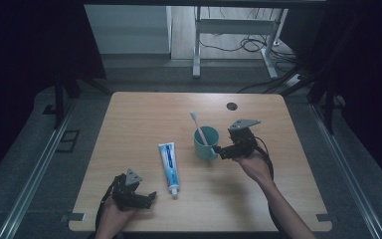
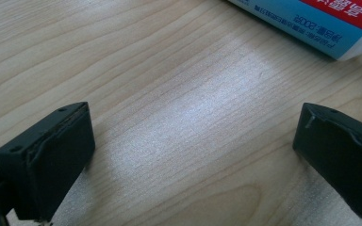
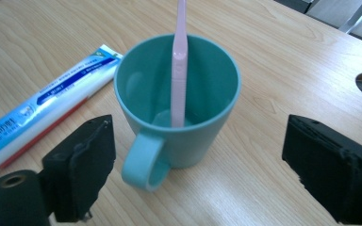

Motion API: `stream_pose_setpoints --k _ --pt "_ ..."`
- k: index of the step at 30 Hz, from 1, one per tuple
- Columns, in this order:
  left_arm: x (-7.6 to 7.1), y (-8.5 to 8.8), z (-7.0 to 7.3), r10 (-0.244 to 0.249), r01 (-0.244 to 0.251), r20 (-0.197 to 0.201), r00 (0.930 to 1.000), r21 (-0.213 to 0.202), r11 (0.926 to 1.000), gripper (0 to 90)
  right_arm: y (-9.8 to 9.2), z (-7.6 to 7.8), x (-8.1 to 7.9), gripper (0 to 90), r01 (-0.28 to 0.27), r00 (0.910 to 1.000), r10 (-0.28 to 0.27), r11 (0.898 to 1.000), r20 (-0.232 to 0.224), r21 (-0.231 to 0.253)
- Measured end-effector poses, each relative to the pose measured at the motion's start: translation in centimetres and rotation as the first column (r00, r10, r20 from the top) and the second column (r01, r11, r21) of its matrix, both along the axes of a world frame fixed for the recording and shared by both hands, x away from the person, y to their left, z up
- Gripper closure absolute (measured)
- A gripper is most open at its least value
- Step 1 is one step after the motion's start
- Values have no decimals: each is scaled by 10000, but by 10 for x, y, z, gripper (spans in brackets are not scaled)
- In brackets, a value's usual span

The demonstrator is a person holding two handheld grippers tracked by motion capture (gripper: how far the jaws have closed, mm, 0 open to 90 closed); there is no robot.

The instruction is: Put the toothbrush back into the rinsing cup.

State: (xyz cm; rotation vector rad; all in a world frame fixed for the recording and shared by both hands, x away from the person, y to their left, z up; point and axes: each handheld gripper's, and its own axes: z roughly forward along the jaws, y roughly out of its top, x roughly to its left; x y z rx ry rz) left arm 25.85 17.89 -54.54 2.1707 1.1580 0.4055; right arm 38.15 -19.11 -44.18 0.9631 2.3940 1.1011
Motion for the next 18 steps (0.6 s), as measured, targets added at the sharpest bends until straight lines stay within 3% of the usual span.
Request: stream_pose_setpoints --k 7,14,18 --pt "0 0 0 6 -6 -6 10000 -1 10000 0 -6 -1 -6 33 -6 10000 9 9997 92 -241" --pt "0 0 0 16 -16 -10 10000 -8 10000 0 -10 -2 -15 0 -117 9991 158 9946 393 -1027" --pt "0 0 0 21 -21 -9 10000 -12 10000 0 -12 -3 -18 0 -146 9989 198 9927 423 -1194"
